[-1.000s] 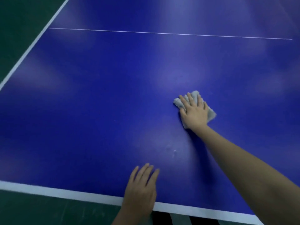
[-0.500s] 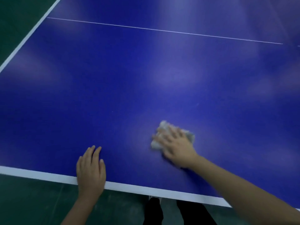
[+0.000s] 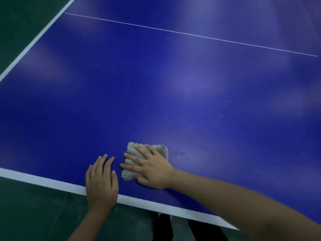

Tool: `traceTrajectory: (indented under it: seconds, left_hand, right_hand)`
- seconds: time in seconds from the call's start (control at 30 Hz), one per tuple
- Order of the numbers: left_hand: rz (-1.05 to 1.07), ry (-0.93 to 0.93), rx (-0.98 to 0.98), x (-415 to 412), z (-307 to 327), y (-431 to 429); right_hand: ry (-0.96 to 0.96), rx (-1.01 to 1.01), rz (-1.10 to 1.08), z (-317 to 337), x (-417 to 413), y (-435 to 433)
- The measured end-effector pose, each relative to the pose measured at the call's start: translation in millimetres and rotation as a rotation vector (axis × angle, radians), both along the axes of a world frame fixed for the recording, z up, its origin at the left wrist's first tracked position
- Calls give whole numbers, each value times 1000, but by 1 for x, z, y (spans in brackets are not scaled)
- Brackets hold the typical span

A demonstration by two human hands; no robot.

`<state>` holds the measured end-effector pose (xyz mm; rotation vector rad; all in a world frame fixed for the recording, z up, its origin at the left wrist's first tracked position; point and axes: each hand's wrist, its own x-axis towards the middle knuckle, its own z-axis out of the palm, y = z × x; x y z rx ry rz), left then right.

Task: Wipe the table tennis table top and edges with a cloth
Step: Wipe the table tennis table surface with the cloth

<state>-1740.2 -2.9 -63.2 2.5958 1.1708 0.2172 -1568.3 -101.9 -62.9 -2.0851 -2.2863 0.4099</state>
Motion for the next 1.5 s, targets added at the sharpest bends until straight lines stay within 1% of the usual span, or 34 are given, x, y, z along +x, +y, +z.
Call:
traceTrajectory:
  seconds: [0.07, 0.13, 0.23, 0.3, 0.43, 0.53, 0.6, 0.67, 0.73, 0.83, 0.93, 1.0, 1.1, 1.17, 1.23, 1.3, 1.4, 1.5]
  left_hand:
    - [2, 12, -2, -1, -1, 2]
    - [2, 36, -2, -1, -2, 4]
    - [-6, 58, 6, -2, -6, 5]
    - [-12, 52, 13, -4, -7, 6]
    - [-5, 19, 18, -5, -8, 6]
    - [-6, 15, 14, -3, -7, 5]
    - [3, 14, 7, -1, -6, 4]
    - [5, 16, -1, 0, -4, 2]
    - [6, 15, -13, 1, -2, 1]
    - [-2, 4, -14, 0, -2, 2]
    - [-14, 8, -4, 1, -3, 3]
    - [-11, 19, -14, 2, -2, 3]
    - [-14, 17, -39, 4, 1, -2]
    - [-53, 22, -48, 7, 2, -15]
    - [-144, 32, -44, 16, 4, -38]
    - [-244, 7, -37, 27, 4, -68]
    - [-355, -41, -65, 47, 12, -123]
    - [-500, -81, -140, 64, 24, -191]
  right_hand:
    - [5, -11, -18, 0, 13, 41]
    - [3, 0, -117, 1, 28, 80]
    - [20, 45, -352, 0, 63, 118]
    - [-2, 70, -541, -1, 99, 118]
    - [-65, 105, -961, -7, 185, 55]
    - [-117, 59, -1279, -11, 239, -29]
    - [-107, 22, -1422, -9, 256, -84]
    - [-93, 29, -1433, -5, 248, -116]
    - [-129, 32, -1327, -3, 219, -122]
    - [-120, -8, -1050, 4, 149, -103]
    - [-81, 29, -693, 9, 68, -89]
    - [-105, 11, -519, 7, 21, -92]
    - [-76, -37, -358, 4, -22, -112]
    - [-108, -43, -321, 3, -33, -133]
    - [-159, -9, -394, 4, -33, -159]
    - [-145, 34, -573, 10, -24, -193]
    - [-98, 126, -959, 18, -1, -273]
    - [-73, 75, -1346, 24, 8, -391]
